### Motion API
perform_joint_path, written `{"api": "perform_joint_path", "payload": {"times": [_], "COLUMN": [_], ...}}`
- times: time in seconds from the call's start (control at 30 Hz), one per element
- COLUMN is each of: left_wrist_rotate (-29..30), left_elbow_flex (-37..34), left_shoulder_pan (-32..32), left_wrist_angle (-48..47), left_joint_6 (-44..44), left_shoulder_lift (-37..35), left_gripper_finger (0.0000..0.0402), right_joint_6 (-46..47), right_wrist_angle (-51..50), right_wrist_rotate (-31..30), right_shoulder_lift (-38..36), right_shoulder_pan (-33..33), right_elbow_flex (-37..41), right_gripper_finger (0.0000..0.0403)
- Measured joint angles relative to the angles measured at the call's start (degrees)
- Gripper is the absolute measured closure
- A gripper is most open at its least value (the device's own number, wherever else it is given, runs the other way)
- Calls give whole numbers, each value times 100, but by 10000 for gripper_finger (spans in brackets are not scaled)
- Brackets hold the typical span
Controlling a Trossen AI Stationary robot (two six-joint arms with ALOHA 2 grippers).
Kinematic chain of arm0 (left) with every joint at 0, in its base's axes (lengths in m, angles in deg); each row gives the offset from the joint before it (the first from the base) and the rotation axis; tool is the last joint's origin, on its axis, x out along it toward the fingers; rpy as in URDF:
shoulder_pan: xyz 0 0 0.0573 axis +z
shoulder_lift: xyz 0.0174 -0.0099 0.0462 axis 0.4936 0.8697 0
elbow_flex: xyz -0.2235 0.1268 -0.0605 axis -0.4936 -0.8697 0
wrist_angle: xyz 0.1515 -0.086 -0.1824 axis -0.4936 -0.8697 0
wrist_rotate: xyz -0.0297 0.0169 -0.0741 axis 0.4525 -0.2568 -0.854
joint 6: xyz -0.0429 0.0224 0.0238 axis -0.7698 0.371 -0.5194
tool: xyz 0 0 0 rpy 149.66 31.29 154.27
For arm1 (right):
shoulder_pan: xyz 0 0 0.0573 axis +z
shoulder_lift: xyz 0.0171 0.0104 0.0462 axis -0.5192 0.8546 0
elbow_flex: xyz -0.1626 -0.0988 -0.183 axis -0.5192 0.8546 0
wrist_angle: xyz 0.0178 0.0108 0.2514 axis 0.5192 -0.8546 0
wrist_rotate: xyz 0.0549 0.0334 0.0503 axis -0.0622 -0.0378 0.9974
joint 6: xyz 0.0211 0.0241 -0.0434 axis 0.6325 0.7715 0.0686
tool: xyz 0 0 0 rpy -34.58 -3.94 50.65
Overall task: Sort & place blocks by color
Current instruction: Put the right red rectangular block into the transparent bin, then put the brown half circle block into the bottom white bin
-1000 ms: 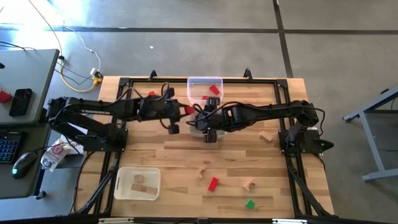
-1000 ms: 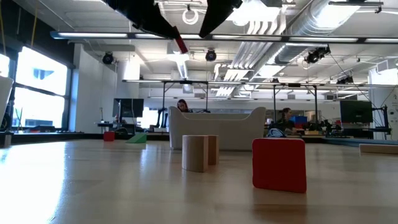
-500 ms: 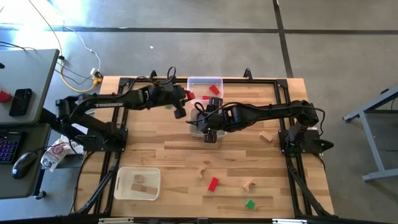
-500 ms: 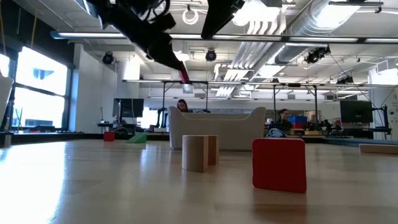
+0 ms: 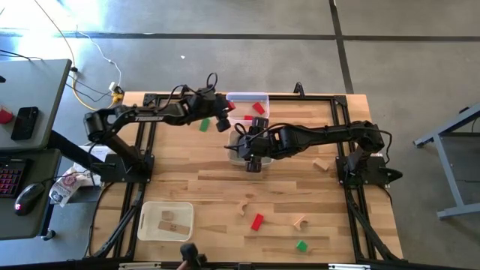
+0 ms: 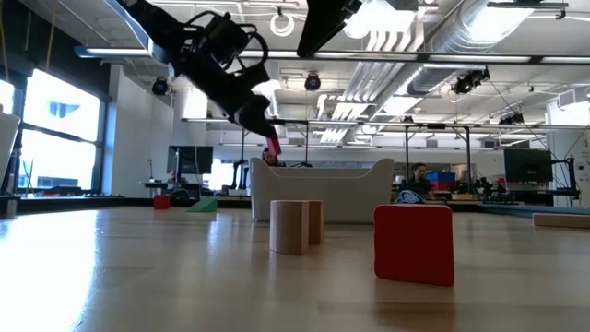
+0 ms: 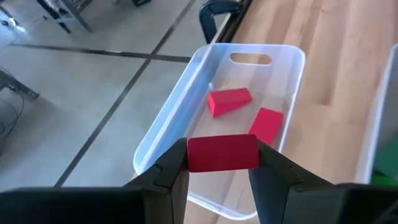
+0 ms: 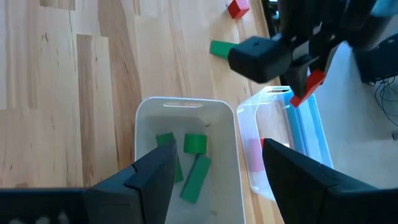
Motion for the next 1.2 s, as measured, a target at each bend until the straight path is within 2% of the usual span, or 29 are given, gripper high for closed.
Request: {"api": "perform_joint_path", "payload": {"times": [0.63, 1.03, 1.2], "left_wrist_rotate": [-18, 97, 645], "left_elbow_flex": [0, 0, 0], "left_shoulder_pan": [42, 31, -4], "left_wrist_angle": [492, 476, 284], "left_joint_6": [114, -38, -244], "left_shoulder_lift": [578, 575, 445], "left_gripper_finger": [282, 186, 165], "right_joint_6": [145, 407, 444], "right_wrist_angle": [34, -3, -10], "right_wrist_rotate": [129, 291, 526], "right_shoulder_lift": [0, 0, 0], "right_shoulder_pan": [0, 0, 0], "right_elbow_flex": [2, 2, 2], "right_gripper_finger": [179, 179, 179]}}
